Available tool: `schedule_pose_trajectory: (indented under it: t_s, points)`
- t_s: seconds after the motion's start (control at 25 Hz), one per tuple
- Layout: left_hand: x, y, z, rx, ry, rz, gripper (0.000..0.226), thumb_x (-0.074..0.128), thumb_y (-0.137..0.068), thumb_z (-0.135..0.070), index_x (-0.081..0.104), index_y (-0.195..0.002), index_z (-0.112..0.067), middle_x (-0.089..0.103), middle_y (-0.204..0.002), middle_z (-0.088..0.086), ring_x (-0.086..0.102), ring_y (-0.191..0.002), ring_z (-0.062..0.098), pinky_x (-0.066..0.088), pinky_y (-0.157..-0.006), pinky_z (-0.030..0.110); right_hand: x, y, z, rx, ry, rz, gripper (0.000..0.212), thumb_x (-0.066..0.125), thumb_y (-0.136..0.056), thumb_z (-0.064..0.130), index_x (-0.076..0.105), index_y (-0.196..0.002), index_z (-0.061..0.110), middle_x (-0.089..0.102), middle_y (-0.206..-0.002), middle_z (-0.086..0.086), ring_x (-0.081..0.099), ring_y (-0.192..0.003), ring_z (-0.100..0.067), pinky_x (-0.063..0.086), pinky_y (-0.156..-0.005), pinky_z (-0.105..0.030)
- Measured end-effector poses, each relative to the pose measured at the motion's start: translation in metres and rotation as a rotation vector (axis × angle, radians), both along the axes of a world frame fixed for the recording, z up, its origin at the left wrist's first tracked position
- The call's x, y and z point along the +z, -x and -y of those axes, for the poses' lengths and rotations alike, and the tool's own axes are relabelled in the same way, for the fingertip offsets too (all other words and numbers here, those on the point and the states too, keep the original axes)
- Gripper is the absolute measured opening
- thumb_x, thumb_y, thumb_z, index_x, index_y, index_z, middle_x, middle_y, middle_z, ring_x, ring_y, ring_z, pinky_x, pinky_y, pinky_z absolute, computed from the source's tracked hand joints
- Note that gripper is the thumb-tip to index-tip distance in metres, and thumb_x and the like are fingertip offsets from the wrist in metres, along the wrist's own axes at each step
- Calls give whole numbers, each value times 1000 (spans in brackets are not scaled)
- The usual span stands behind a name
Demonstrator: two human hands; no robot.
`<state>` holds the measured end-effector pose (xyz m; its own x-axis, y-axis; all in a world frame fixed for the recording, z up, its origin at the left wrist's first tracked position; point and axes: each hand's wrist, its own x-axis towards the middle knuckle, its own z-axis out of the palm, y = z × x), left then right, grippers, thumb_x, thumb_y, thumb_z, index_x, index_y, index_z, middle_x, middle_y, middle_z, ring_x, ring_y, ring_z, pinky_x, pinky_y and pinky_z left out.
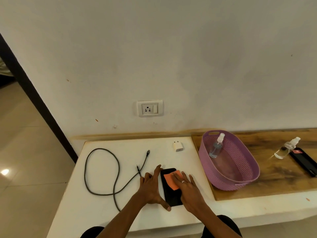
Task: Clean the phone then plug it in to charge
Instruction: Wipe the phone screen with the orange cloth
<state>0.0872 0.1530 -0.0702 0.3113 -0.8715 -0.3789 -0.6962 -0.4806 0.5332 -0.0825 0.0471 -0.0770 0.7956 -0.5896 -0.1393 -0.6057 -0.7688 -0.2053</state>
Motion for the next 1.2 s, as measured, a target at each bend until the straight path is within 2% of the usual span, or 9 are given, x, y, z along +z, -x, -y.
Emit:
schedule_pose_trajectory:
  t_s: [0.36, 0.52, 0.64, 0.72, 0.8, 0.84, 0.96, 1.04, 1.2]
  points:
    - [-3, 0, 1, 9, 11, 6, 166, 79, -18, -83, -18, -147, -46, 34, -144, 2, 33, -124, 23, 28, -115, 45, -5, 36, -12, 106, 13, -75, 77, 50, -94, 9, 3, -153, 26, 5, -162, 3, 4, -150, -22, 3, -121, -36]
    - [-3, 1, 2, 18, 4, 10, 165, 80, -18, -83, -18, -146, -47, 36, -140, 5, 33, -125, 23, 25, -114, 44, -7, 46, -12, 248, 82, -263, 76, 56, -92, 32, 6, -149, 29, 11, -161, -7, 5, -149, -25, -1, -120, -35]
    - [-5, 1, 2, 15, 6, 15, 164, 79, -17, -84, -18, -145, -49, 37, -139, 6, 33, -127, 24, 21, -117, 46, -2, 56, -15, 321, 177, -191, 94, 67, -59, 69, 16, -133, 43, 58, -136, 4, 40, -137, -12, -1, -120, -28]
    - [-4, 2, 2, 8, 6, 23, 164, 79, -18, -83, -18, -145, -48, 38, -138, 6, 33, -128, 25, 17, -119, 48, 1, 54, -10, 259, 125, -202, 132, 61, -22, 88, 26, -134, 28, 66, -118, 16, 57, -121, -3, 15, -117, -33]
    - [-3, 2, 2, 8, 6, 29, 164, 80, -18, -82, -18, -145, -47, 39, -137, 5, 34, -127, 24, 17, -119, 47, -5, 52, -12, 275, 147, -162, 161, 58, -13, 91, 11, -146, 15, 45, -145, 11, 60, -114, 2, 21, -117, -29]
    - [-2, 2, 1, 6, 7, 35, 163, 80, -19, -81, -18, -145, -47, 40, -137, 4, 34, -127, 23, 17, -118, 47, -11, 58, -20, 284, 134, -190, 164, 59, -14, 91, 9, -148, 11, 19, -159, -2, 60, -113, 4, 10, -120, -31]
    - [-5, 2, 0, -11, 13, 54, 157, 83, -31, -72, -20, -146, -46, 41, -134, 3, 34, -124, 21, 21, -116, 42, -20, 54, -32, 253, 66, -108, 164, 64, -21, 89, -9, -151, 19, -24, -157, -12, 24, -145, -10, -12, -118, -38]
    - [-8, 1, -1, -12, 15, 72, 152, 84, -39, -65, -22, -147, -45, 42, -133, 4, 34, -125, 21, 23, -114, 40, -24, 55, -35, 284, 58, -106, 135, 63, -47, 74, -18, -148, 33, -28, -157, -4, 19, -146, -9, -10, -118, -35]
    - [-10, 1, 0, -12, 18, 90, 149, 84, -42, -60, -20, -148, -44, 42, -132, 3, 35, -122, 20, 27, -113, 39, -26, 53, -47, 169, 405, -227, 97, 31, -76, 60, -25, -147, 24, -30, -155, -12, -18, -146, -30, -1, -120, -33]
